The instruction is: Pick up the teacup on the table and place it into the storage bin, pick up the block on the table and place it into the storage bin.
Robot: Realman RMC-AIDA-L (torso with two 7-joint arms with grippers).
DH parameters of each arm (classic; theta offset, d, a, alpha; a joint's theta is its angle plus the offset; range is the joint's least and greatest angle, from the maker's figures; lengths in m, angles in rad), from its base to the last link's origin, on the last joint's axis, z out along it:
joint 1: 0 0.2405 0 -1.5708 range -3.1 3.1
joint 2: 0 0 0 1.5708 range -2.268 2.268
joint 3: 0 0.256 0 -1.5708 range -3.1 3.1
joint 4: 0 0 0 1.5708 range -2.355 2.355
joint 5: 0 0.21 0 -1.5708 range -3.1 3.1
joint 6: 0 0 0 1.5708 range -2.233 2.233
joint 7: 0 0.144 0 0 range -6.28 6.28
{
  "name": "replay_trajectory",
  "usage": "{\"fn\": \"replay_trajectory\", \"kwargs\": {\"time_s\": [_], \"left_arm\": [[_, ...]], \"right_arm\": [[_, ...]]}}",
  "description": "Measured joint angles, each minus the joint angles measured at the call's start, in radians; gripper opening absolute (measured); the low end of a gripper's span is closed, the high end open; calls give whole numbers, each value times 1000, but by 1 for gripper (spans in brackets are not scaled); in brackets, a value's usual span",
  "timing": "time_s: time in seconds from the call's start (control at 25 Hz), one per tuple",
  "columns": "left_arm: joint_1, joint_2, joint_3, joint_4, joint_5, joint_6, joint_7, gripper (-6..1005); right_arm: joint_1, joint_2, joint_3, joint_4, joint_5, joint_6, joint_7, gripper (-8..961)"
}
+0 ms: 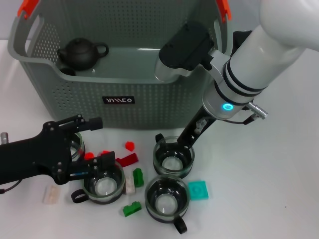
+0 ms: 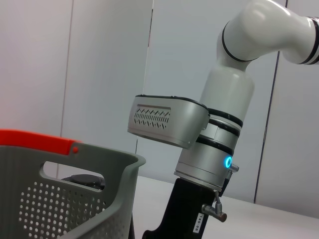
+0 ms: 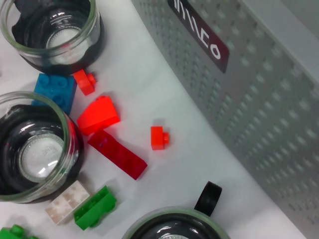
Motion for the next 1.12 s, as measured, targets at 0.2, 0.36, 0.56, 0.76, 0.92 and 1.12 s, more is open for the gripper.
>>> {"fn": "replay_trajectory", "kwargs": {"time_s": [0.2, 0.36, 0.56, 0.76, 0.92, 1.12], "left_arm": [[0, 0, 0, 0, 0, 0, 0, 829], [-2, 0, 0, -1, 0, 0, 0, 829], [-5, 0, 0, -2, 0, 0, 0, 829], [-6, 0, 0, -3, -1, 0, 0, 829], [-6, 0, 0, -3, -2, 0, 0, 829], [-7, 0, 0, -3, -3, 0, 0, 829]], "right_arm": [[4, 0, 0, 10, 0, 0, -2, 86], [3, 0, 5, 10, 3, -5, -12, 47], [2, -6, 18, -1, 8, -9, -14, 48], [5, -8, 26, -24, 9, -30, -15, 49], [1, -10, 49, -58, 6, -57, -16, 48], [0, -11, 71, -62, 3, -74, -24, 47]]}}
